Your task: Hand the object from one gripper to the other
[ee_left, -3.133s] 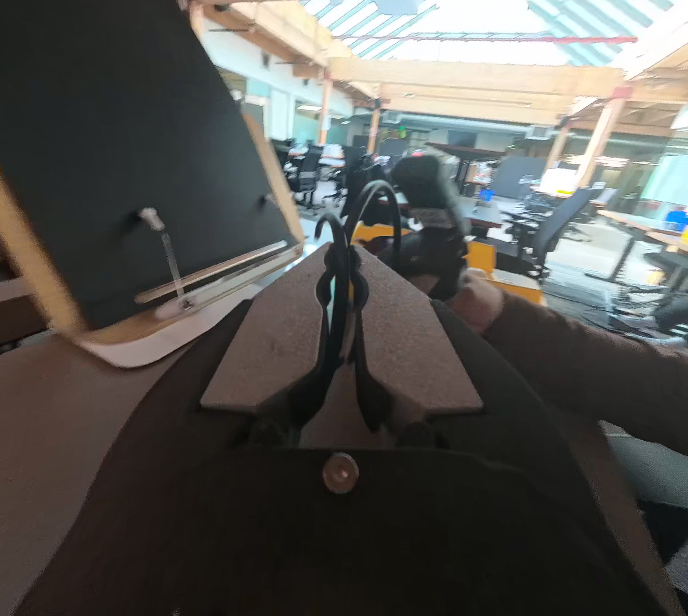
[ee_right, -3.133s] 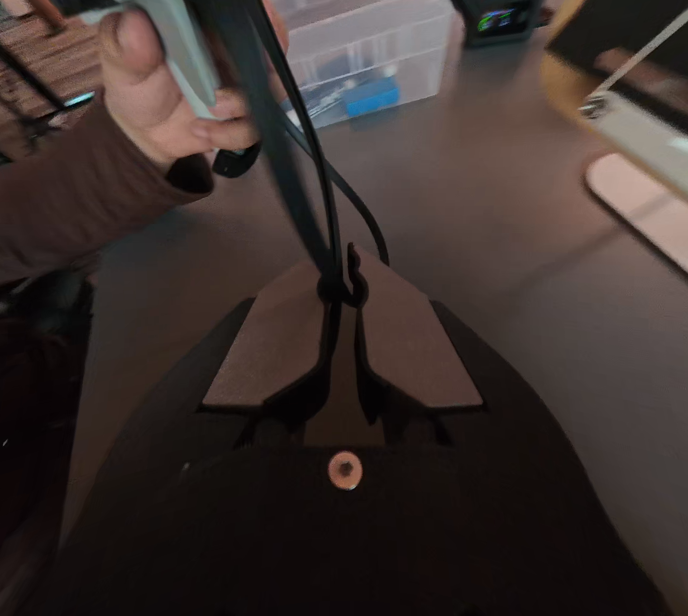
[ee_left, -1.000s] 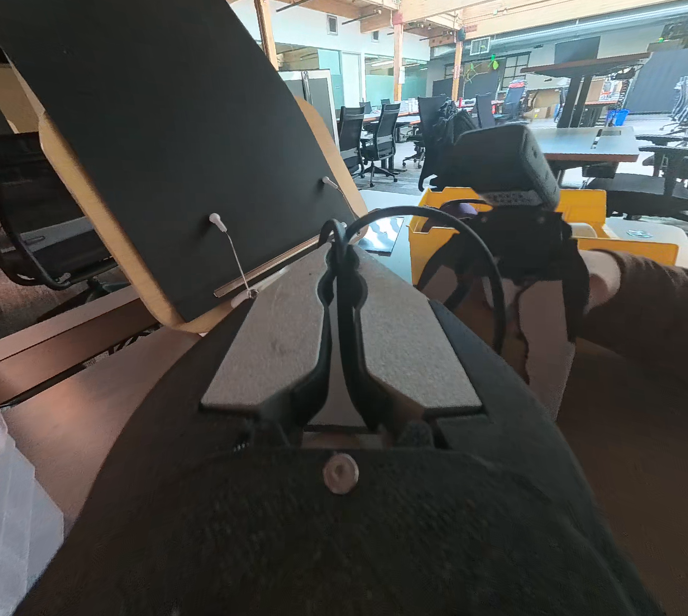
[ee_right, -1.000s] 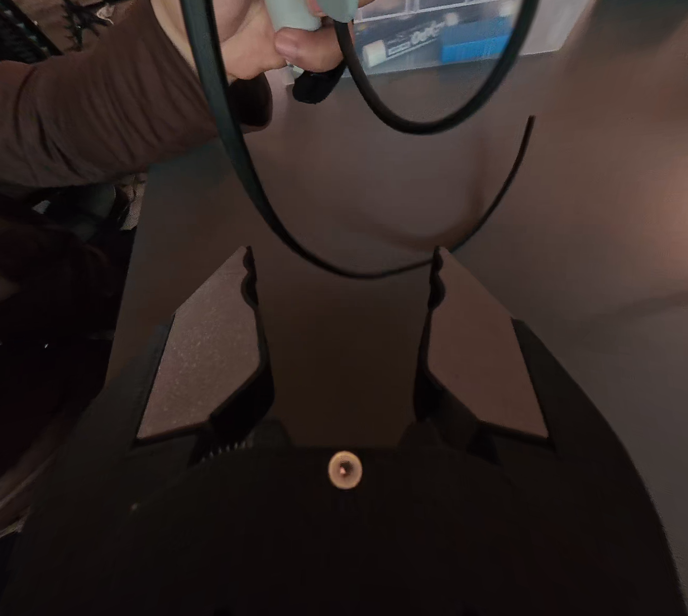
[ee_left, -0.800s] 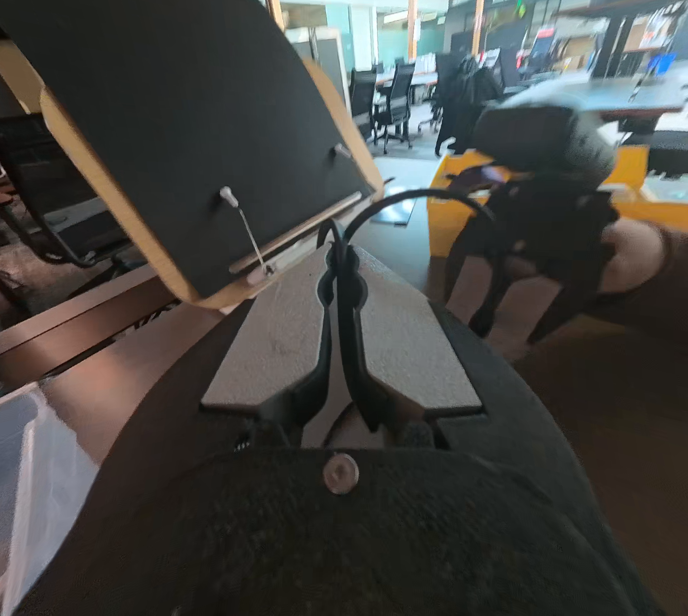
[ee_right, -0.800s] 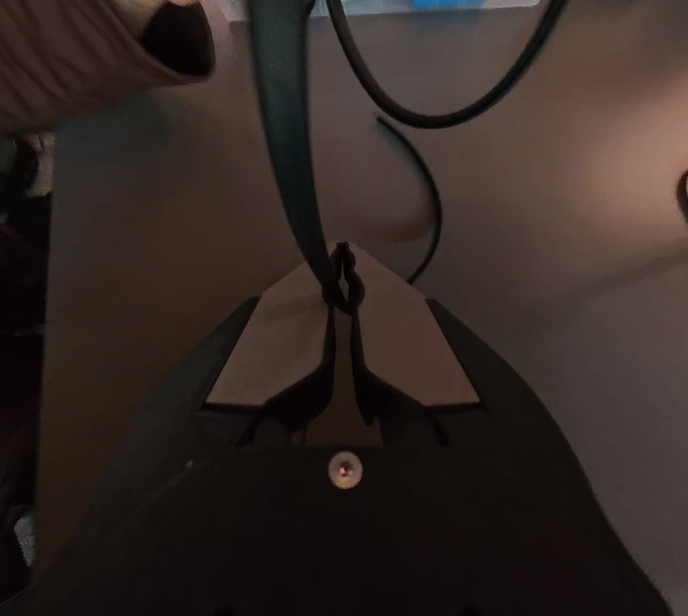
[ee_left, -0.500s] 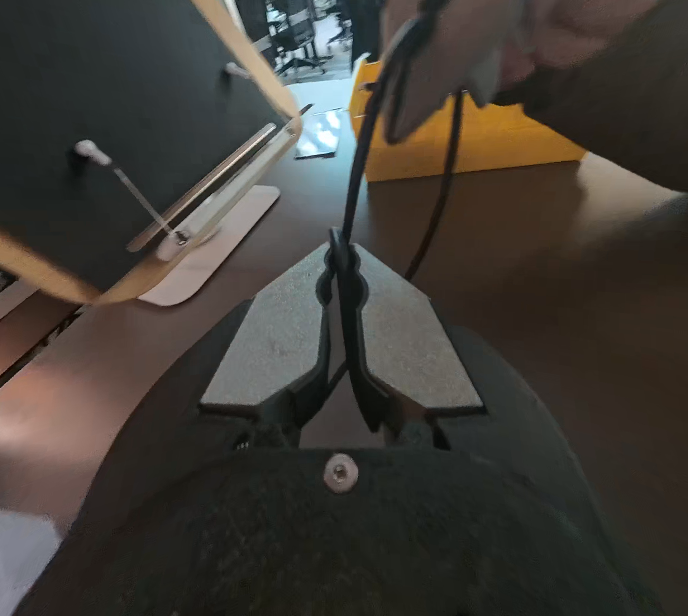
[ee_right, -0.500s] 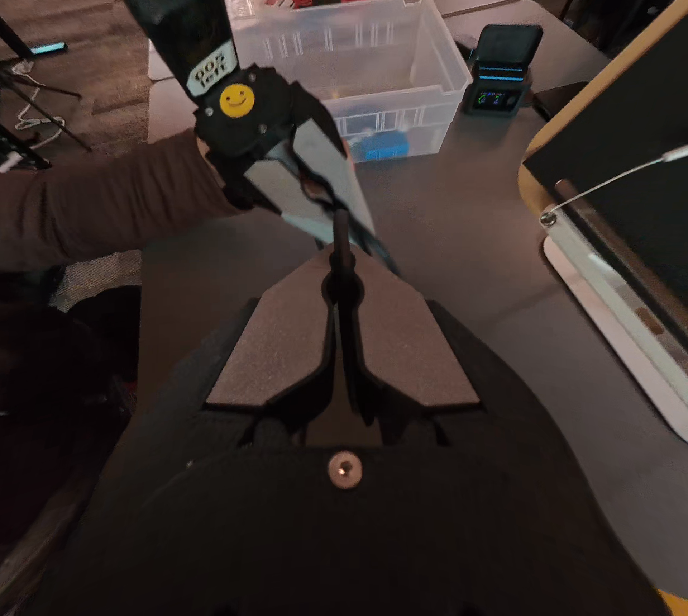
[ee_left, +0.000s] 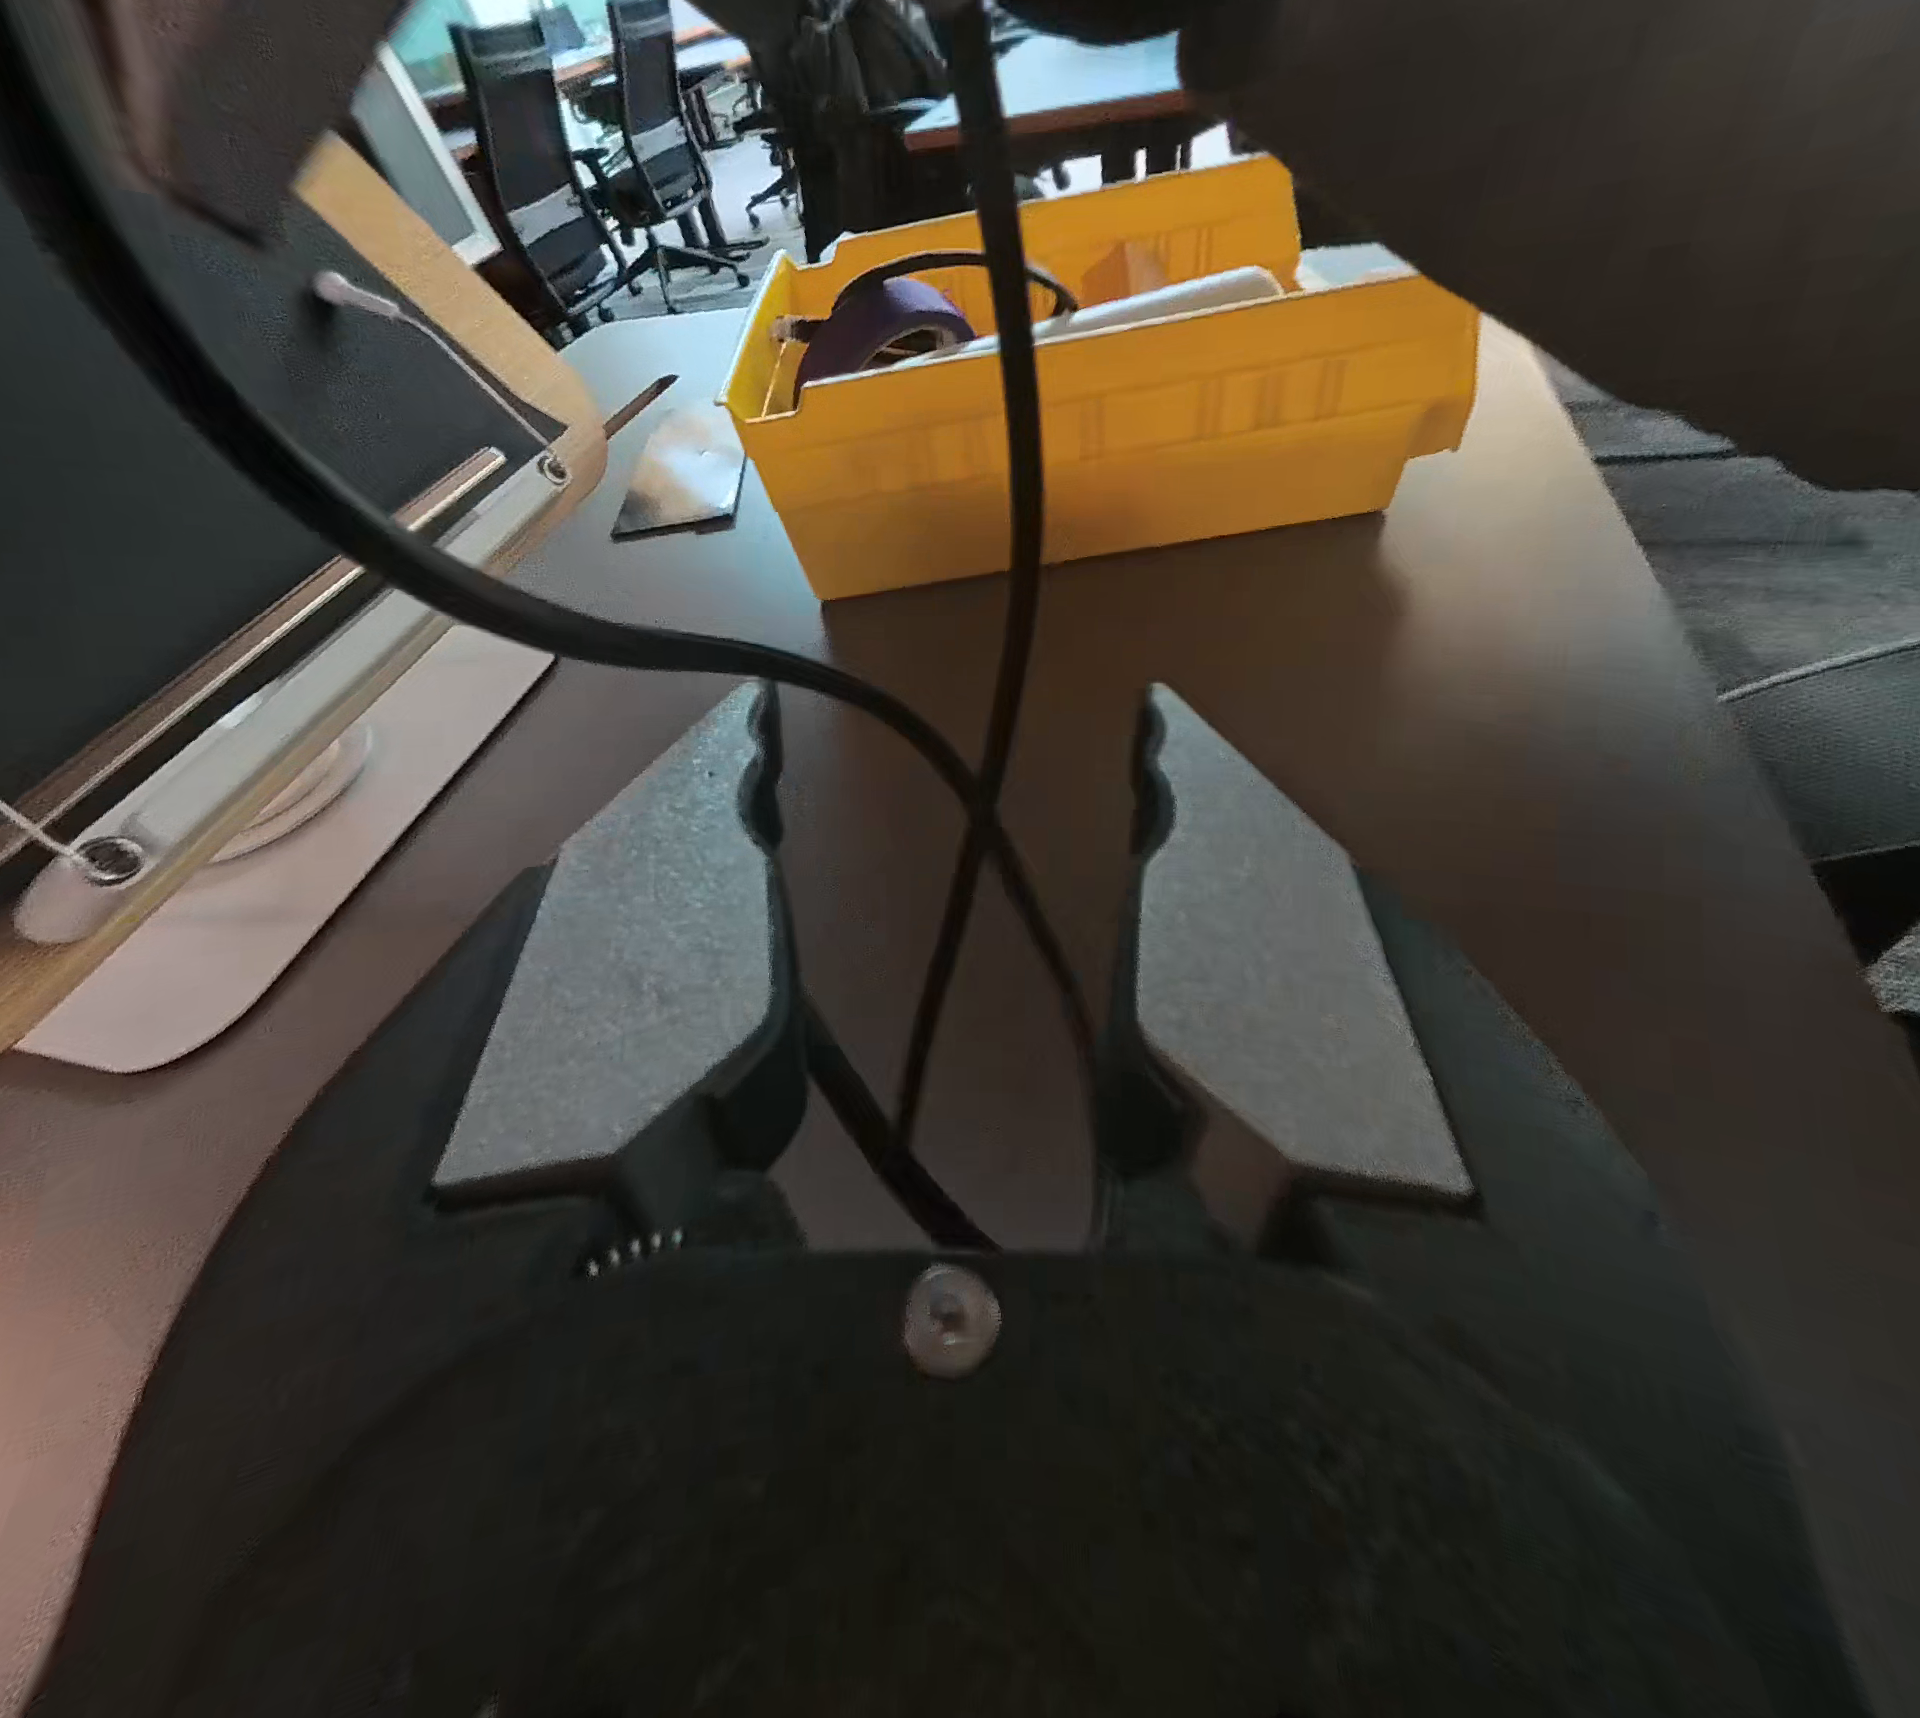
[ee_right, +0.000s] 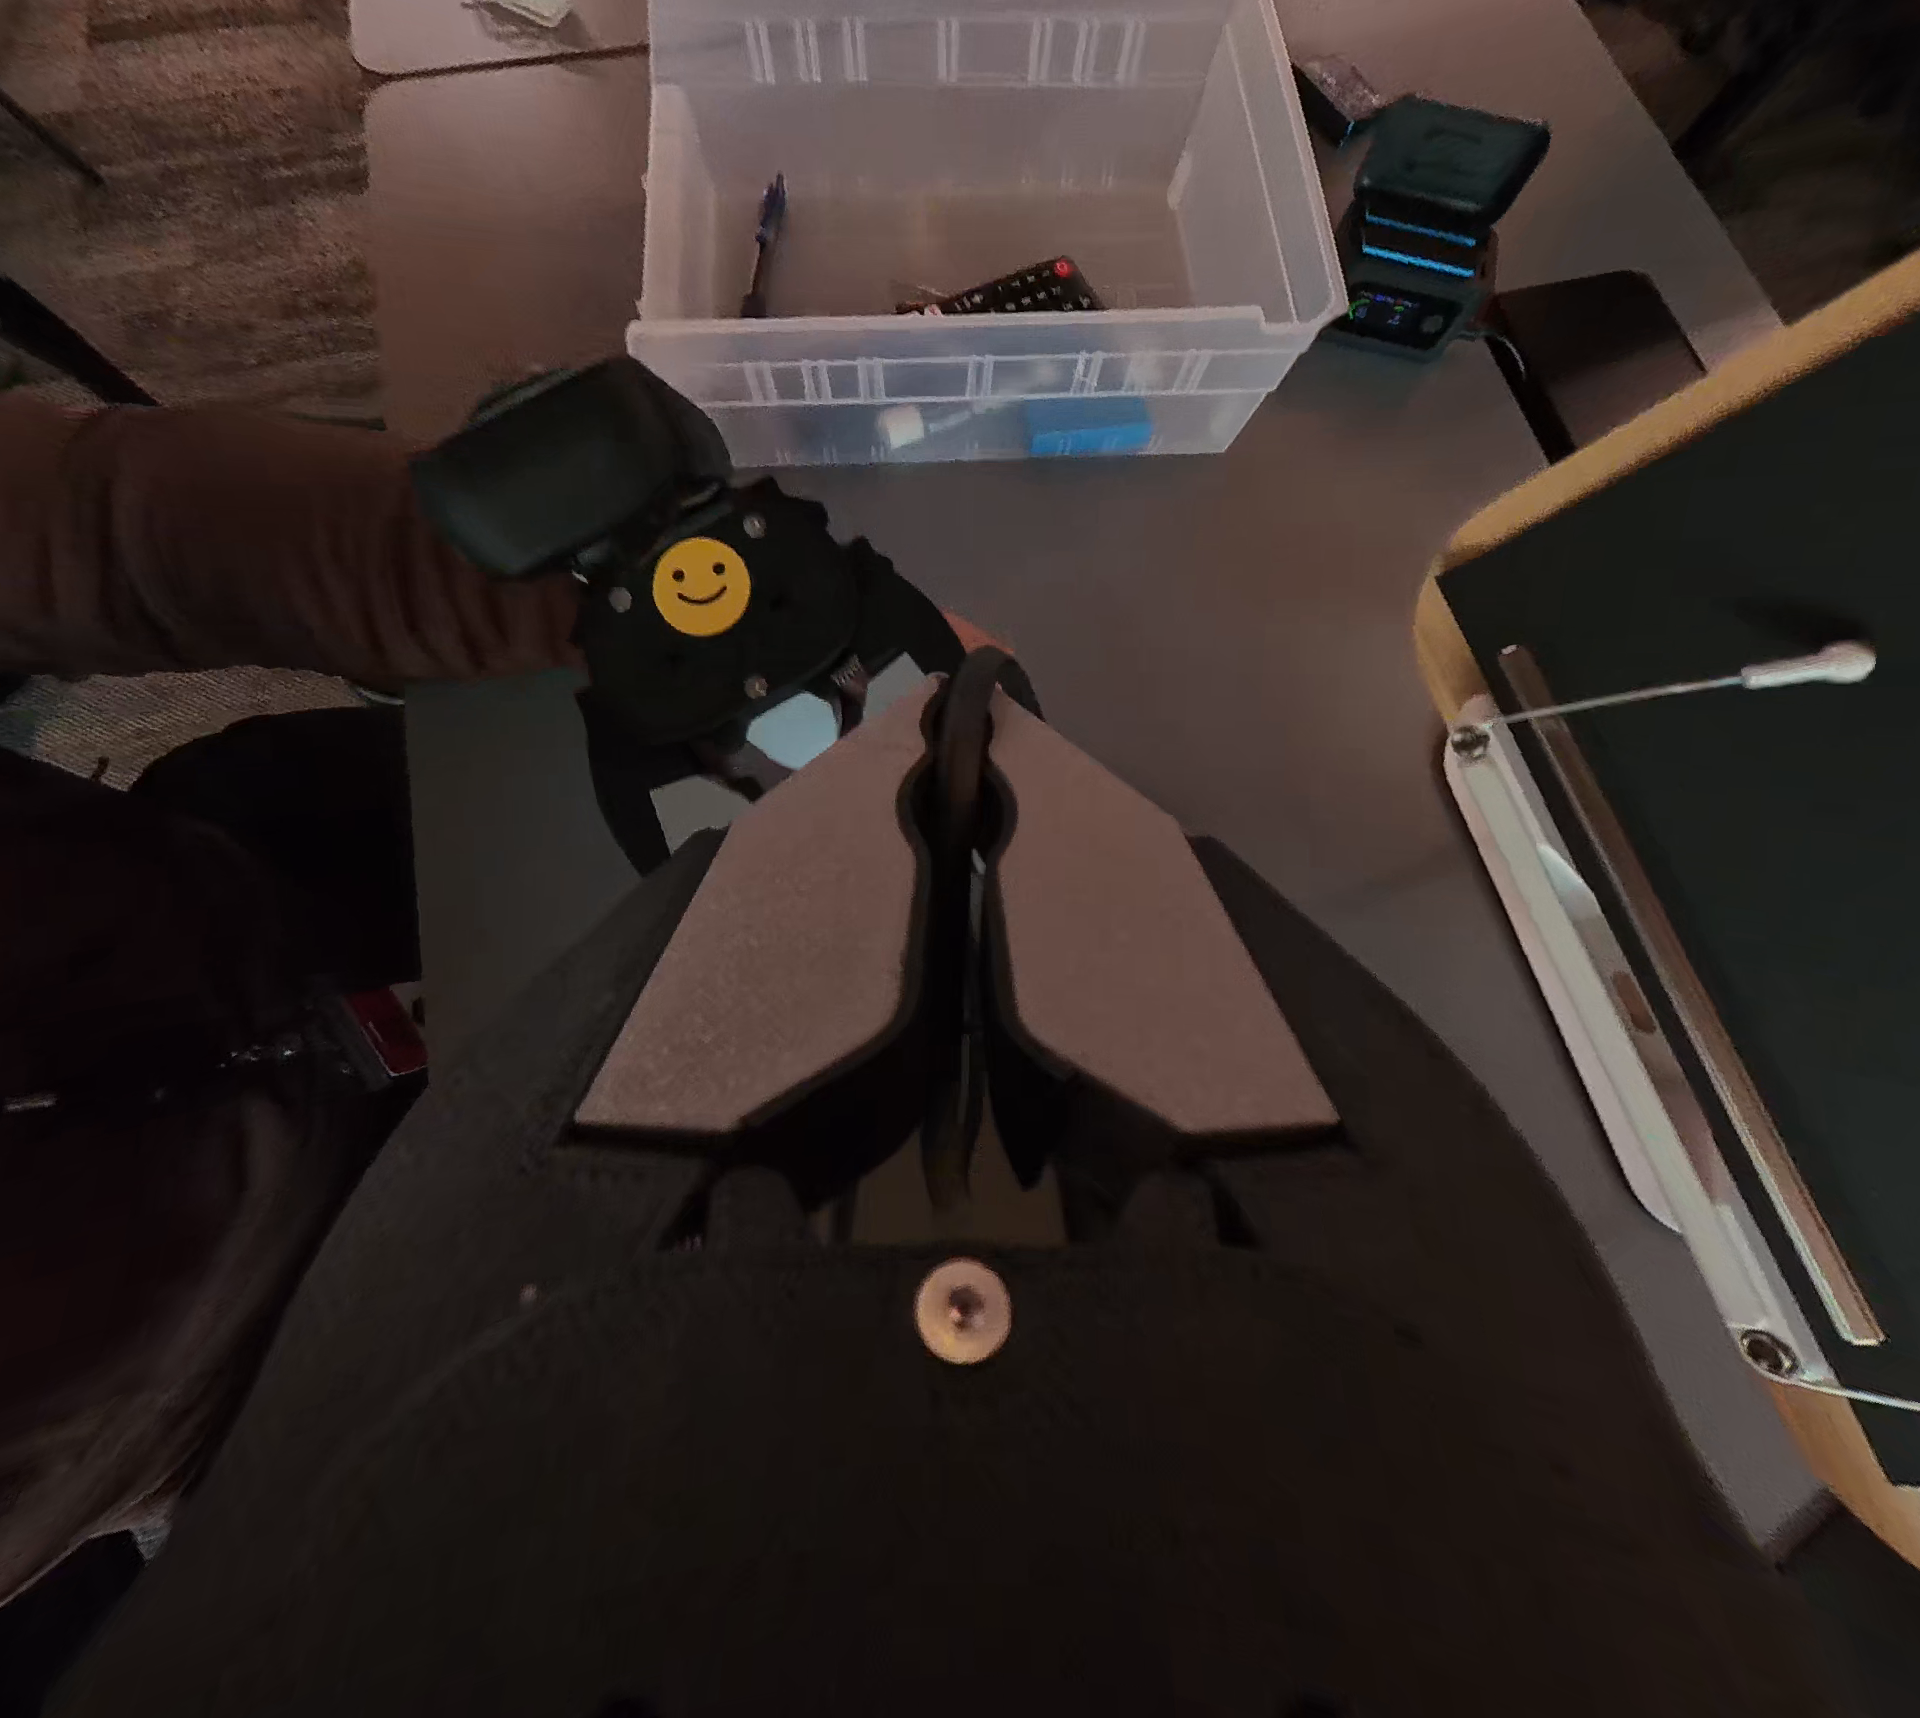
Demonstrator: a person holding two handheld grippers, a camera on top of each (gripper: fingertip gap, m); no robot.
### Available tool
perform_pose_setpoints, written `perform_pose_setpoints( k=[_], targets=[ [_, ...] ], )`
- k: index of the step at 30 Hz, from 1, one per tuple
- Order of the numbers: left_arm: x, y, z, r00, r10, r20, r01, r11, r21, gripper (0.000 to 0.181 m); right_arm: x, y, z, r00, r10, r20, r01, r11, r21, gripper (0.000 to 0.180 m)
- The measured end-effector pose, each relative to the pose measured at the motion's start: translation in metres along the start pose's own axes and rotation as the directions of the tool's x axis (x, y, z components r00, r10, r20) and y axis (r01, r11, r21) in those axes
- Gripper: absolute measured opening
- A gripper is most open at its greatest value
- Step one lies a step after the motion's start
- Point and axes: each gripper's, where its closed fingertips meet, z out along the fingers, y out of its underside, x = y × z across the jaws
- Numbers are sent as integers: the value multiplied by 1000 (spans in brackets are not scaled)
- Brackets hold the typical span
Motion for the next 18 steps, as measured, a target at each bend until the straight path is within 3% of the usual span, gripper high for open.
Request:
perform_pose_setpoints(
  k=[3, 4, 6, 10, 11, 15, 16, 17, 18],
  targets=[
    [7, -7, 1, 999, -20, -28, 21, 999, 28, 67, -10, -12, 2, 1000, -6, 26, 6, 1000, 11, 0],
    [5, -7, 1, 1000, -19, -9, 19, 999, 26, 55, -11, -14, 4, 1000, -7, 25, 7, 1000, 9, 0],
    [0, -2, 3, 1000, -2, 31, 3, 1000, -13, 15, -16, -16, 9, 1000, -5, 31, 5, 1000, 9, 0],
    [6, -1, 8, 1000, 13, 19, -13, 1000, -24, 10, -41, -30, 13, 981, 44, 190, -59, 996, 74, 0],
    [5, -1, 9, 999, 38, 30, -37, 999, -34, 0, -39, -29, 14, 984, 46, 174, -58, 996, 65, 0],
    [0, -10, 2, 999, -8, 37, 8, 1000, -5, 0, -20, -26, -3, 996, 60, 70, -66, 994, 83, 0],
    [-4, -13, -1, 998, -37, 42, 36, 999, 18, 0, -18, -26, -12, 993, 84, 79, -93, 990, 106, 11],
    [-7, -18, -4, 997, -68, 40, 66, 997, 48, 0, -13, -26, -22, 991, 110, 78, -120, 983, 135, 38],
    [-9, -23, -7, 995, -98, 31, 96, 992, 79, 0, -9, -24, -32, 989, 127, 73, -137, 977, 166, 44]
  ],
)
